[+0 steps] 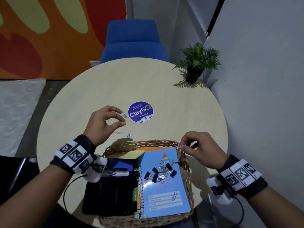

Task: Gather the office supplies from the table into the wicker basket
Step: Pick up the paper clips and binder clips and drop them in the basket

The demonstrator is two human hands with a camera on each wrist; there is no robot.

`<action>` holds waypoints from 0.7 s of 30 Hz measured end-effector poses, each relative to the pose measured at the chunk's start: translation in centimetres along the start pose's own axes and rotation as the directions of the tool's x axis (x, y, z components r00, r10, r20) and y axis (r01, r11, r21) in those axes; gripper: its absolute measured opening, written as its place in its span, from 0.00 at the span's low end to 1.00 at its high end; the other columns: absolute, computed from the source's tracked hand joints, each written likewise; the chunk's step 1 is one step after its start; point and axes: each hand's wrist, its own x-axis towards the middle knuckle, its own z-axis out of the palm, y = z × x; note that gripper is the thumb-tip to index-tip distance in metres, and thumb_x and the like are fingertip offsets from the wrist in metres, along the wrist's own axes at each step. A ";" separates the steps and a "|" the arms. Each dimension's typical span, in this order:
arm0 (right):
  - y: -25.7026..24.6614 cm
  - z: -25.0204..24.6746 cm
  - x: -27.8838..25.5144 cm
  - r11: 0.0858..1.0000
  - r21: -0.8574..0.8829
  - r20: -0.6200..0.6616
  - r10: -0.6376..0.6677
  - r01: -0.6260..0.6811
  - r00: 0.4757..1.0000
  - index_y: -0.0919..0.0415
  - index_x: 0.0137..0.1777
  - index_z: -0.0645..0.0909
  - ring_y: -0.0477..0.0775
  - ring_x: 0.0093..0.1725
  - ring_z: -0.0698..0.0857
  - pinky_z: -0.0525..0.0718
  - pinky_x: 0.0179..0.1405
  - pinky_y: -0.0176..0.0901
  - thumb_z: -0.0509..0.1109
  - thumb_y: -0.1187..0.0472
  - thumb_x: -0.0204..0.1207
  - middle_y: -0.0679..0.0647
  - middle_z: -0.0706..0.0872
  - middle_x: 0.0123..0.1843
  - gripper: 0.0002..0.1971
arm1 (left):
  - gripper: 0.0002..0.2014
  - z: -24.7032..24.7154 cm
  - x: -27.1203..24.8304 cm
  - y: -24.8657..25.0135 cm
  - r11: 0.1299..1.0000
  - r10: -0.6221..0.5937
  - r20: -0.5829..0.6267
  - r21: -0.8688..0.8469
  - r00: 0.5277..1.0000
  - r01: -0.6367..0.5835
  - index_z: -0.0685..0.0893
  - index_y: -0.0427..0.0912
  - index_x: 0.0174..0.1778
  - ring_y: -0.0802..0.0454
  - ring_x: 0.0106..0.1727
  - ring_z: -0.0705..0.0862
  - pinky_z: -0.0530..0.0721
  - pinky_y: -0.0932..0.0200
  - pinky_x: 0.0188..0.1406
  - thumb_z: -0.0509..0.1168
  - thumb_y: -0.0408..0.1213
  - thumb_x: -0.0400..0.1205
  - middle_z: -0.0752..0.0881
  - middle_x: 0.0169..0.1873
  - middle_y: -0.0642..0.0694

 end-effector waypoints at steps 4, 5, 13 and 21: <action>0.3 1.6 -1.0 0.999 -0.014 0.120 0.039 -0.037 0.992 0.52 0.36 0.84 0.47 0.34 0.85 0.85 0.38 0.50 0.73 0.60 0.72 0.46 0.88 0.33 0.04 | 0.01 2.7 -3.9 4.4 0.994 0.098 0.224 -0.076 0.970 -0.082 0.90 0.50 0.35 0.57 0.39 0.87 0.84 0.59 0.42 0.74 0.39 0.71 0.90 0.34 0.55; 0.5 2.1 -1.3 0.998 -0.040 0.150 0.049 -0.044 0.988 0.50 0.38 0.84 0.46 0.34 0.85 0.85 0.39 0.51 0.73 0.58 0.72 0.45 0.88 0.33 0.03 | 0.01 3.5 -4.9 5.1 0.991 0.125 0.269 -0.079 0.955 -0.107 0.89 0.50 0.35 0.58 0.37 0.86 0.84 0.60 0.41 0.74 0.41 0.71 0.90 0.33 0.55; 1.2 2.5 -1.6 0.993 -0.082 0.142 0.096 -0.086 0.985 0.47 0.49 0.86 0.42 0.39 0.88 0.87 0.43 0.49 0.71 0.54 0.74 0.40 0.90 0.41 0.06 | 0.07 6.4 -8.4 5.8 0.977 0.200 0.423 -0.023 0.884 -0.210 0.91 0.47 0.47 0.62 0.43 0.88 0.81 0.72 0.45 0.68 0.40 0.78 0.93 0.41 0.53; -1.2 2.9 2.0 0.987 -0.160 0.192 0.046 -0.015 0.980 0.49 0.47 0.86 0.41 0.38 0.86 0.86 0.43 0.51 0.70 0.54 0.73 0.41 0.89 0.40 0.05 | 0.21 1.5 -5.7 1.2 0.998 -0.022 0.218 0.063 0.976 0.009 0.80 0.52 0.68 0.63 0.56 0.86 0.84 0.63 0.58 0.64 0.47 0.78 0.90 0.54 0.54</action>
